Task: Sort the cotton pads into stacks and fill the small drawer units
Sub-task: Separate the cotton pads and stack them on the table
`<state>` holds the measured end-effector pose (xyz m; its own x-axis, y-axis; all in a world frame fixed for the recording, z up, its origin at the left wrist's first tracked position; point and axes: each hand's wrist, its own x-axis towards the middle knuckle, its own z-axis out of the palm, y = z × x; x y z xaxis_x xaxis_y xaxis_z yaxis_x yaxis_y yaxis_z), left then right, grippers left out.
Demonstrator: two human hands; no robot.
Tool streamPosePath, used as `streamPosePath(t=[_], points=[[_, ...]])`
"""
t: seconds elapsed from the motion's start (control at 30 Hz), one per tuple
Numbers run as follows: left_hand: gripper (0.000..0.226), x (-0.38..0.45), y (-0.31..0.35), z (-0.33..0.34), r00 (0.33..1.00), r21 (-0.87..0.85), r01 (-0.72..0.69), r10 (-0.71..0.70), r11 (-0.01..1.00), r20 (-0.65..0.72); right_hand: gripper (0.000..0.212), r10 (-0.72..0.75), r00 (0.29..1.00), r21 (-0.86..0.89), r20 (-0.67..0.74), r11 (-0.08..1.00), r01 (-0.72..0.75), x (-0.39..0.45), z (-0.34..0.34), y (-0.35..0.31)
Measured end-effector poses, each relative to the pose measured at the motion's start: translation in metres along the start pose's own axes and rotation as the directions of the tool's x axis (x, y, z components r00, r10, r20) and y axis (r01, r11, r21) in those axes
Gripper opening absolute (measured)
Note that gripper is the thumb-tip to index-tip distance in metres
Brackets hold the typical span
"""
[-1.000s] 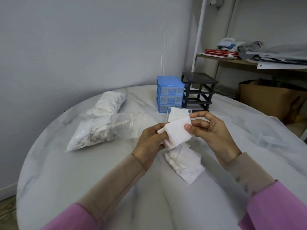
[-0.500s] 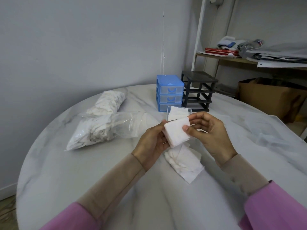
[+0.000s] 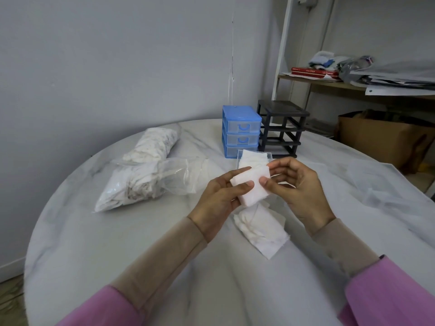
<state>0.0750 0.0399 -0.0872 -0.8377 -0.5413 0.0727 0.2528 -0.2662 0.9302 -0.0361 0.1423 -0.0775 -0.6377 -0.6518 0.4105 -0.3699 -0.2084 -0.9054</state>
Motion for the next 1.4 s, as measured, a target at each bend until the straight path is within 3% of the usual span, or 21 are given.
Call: streamPosePath(t=[0.3,0.67,0.77,0.9,1.1,1.23,1.4], points=[[0.04,0.0,0.001,-0.003,0.995,0.033,-0.1,0.099,0.994,0.015,0.029,-0.023,1.0,-0.016,0.01,1.0,0.023,-0.001,0.0,0.0],[0.039,-0.003,0.005,-0.003,0.944,0.35,-0.327,0.319,0.878,0.082,0.036,-0.011,0.994,-0.145,0.105,0.989,0.026,-0.002,-0.001,0.001],[0.036,-0.001,0.004,-0.005,0.945,0.342,-0.307,0.326,0.888,0.001,0.033,0.002,0.994,-0.158,0.109,0.987,0.015,-0.002,0.0,0.001],[0.026,0.002,-0.001,-0.007,0.961,0.305,-0.224,0.262,0.926,-0.091,0.013,0.026,0.996,-0.203,0.084,0.979,-0.009,-0.002,-0.001,0.002],[0.02,0.003,-0.009,-0.005,0.958,0.391,-0.191,0.258,0.9,-0.126,0.015,0.055,0.996,-0.215,0.065,0.976,-0.04,0.003,-0.011,-0.001],[0.023,0.004,-0.009,-0.002,0.96,0.382,-0.172,0.241,0.908,-0.141,0.018,0.078,0.989,-0.273,0.124,0.961,-0.041,0.005,-0.017,-0.005],[0.03,0.012,-0.007,0.012,0.958,0.376,-0.174,0.246,0.91,-0.15,0.02,0.054,0.994,-0.316,0.093,0.949,-0.022,0.009,-0.029,-0.009]])
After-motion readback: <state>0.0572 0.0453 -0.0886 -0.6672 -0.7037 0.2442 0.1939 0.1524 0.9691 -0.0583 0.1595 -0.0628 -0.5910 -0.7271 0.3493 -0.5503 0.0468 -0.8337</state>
